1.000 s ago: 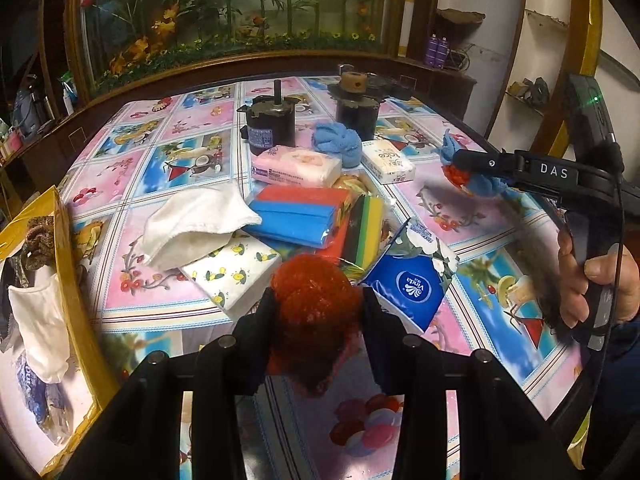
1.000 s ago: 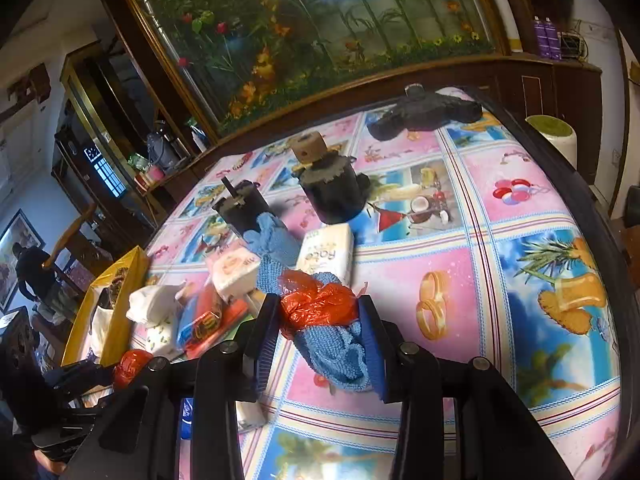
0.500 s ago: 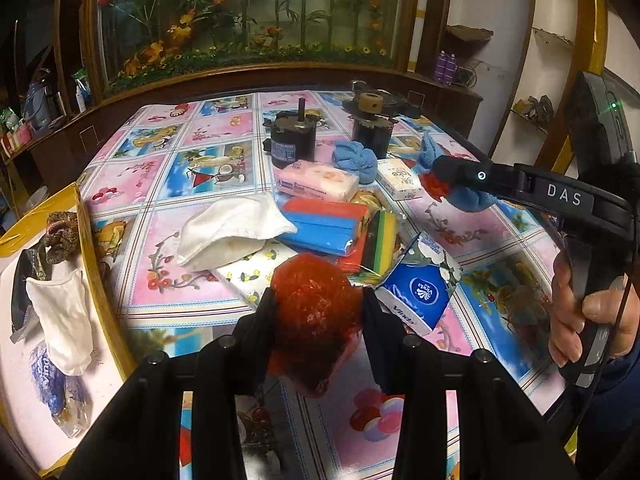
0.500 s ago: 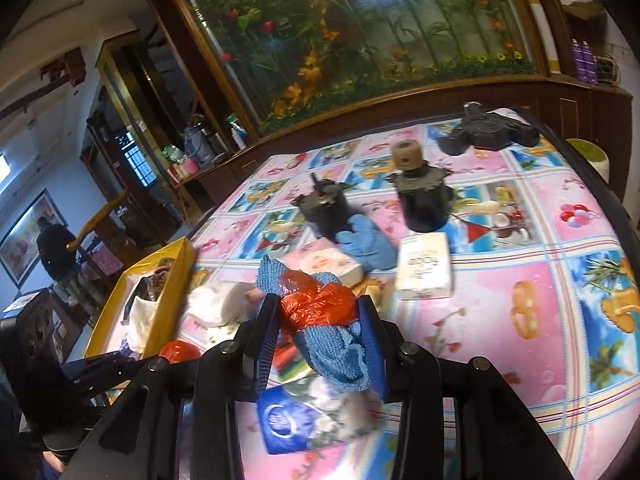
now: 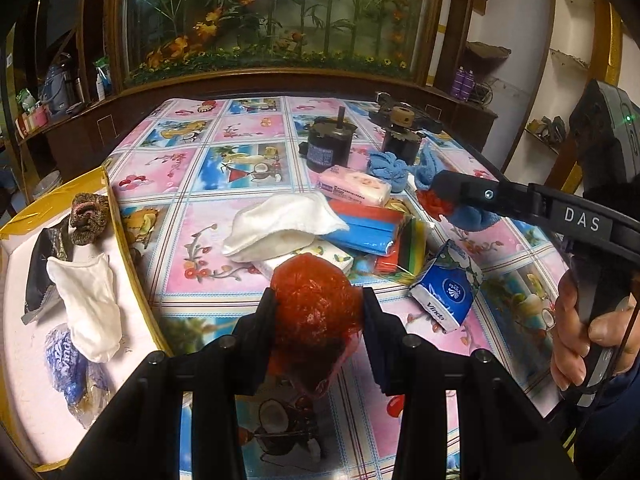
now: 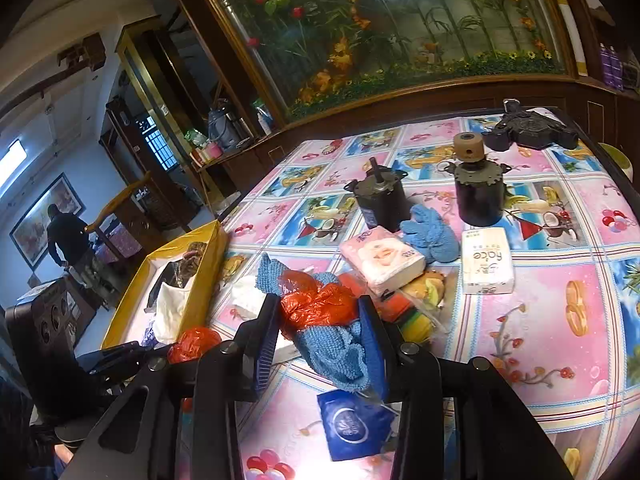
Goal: Organize soft objects
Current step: 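Grasp and lift the blue sock bundle with the right tool, then carry the mesh bag into the yellow box with the left tool while the right tool carries the socks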
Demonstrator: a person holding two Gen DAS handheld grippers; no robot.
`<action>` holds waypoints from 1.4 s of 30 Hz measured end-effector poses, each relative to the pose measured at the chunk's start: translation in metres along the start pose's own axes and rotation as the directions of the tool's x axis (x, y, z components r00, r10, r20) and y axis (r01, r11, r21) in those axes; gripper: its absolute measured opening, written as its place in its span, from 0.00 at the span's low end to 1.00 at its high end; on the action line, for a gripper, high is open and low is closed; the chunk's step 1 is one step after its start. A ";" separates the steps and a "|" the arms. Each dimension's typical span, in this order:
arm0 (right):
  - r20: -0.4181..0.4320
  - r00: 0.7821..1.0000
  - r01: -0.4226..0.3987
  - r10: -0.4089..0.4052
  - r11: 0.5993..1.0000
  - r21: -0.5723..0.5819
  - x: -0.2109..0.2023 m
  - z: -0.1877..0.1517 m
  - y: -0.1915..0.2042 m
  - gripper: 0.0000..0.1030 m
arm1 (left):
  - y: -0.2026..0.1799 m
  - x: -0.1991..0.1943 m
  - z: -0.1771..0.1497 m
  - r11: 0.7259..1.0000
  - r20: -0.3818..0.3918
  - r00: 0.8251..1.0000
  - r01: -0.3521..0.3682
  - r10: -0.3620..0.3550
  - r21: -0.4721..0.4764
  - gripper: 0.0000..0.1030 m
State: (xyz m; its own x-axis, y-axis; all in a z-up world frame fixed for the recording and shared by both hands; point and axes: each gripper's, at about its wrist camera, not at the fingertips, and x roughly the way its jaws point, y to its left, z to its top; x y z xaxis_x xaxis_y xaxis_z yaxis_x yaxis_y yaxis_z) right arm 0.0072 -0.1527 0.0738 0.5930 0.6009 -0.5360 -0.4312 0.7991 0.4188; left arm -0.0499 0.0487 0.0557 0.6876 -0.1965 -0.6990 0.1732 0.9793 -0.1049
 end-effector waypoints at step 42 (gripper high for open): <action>-0.414 0.909 -0.188 0.049 0.934 -0.303 0.304 0.069 0.280 0.41 | 0.302 -0.032 0.019 0.843 -0.179 0.944 -0.329 0.278 -0.427 0.39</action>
State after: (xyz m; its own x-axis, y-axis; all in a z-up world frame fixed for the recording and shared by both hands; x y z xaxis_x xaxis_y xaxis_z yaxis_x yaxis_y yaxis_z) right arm 0.1134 0.2525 0.0786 0.2363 0.5921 -0.7704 -0.7208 0.6386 0.2697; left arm -0.0061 0.3493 0.0599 0.5708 0.0952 -0.8155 -0.3808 0.9107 -0.1603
